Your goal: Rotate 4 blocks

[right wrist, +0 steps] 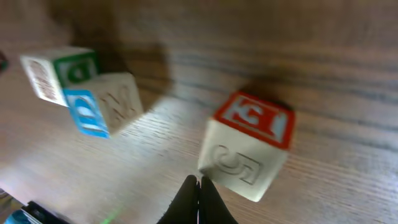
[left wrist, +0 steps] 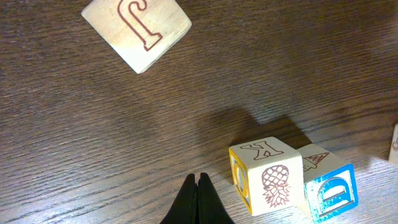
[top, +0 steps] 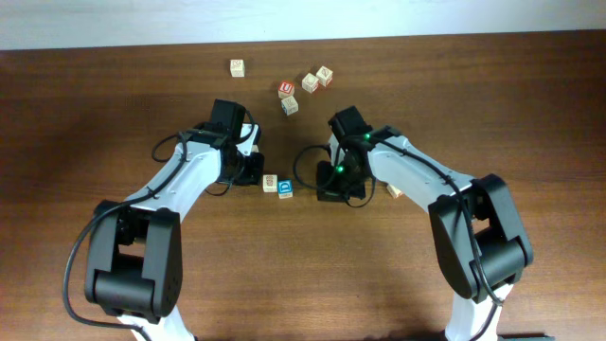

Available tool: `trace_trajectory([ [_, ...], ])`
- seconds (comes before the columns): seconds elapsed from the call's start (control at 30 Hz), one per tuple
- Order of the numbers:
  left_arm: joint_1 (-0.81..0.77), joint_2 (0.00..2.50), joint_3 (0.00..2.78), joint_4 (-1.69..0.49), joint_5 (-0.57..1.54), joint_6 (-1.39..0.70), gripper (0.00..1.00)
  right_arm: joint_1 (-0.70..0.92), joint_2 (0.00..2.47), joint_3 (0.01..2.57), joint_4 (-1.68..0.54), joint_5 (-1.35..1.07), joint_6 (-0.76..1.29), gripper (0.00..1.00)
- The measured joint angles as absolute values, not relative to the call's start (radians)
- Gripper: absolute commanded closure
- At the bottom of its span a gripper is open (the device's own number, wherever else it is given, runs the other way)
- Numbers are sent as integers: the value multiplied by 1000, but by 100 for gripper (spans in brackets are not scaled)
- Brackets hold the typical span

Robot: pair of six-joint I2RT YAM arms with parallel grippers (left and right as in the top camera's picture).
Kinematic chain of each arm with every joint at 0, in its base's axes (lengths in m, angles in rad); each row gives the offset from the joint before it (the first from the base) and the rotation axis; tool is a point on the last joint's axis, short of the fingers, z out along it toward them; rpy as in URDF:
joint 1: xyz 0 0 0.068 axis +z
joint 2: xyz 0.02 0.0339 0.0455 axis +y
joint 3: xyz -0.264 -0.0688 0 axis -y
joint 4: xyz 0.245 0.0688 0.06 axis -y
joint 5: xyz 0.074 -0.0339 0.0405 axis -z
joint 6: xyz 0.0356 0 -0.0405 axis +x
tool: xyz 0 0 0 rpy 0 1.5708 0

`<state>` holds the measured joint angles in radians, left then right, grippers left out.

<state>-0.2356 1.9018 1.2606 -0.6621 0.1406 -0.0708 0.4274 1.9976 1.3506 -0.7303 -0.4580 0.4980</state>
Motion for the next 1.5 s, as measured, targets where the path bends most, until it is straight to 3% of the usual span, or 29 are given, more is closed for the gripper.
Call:
trace_trajectory([
  [0.3,-236,1902,1261,-666,138,-71,100,406,2004,1573,-1043,-346,474,96],
  [0.53,-236,1902,1261,-666,138,-71,100,400,2011,1388,-857,-292,648,96],
  [1.5,-236,1902,1261,-666,146,-71,100,448,2070,1388,-599,-451,609,96],
])
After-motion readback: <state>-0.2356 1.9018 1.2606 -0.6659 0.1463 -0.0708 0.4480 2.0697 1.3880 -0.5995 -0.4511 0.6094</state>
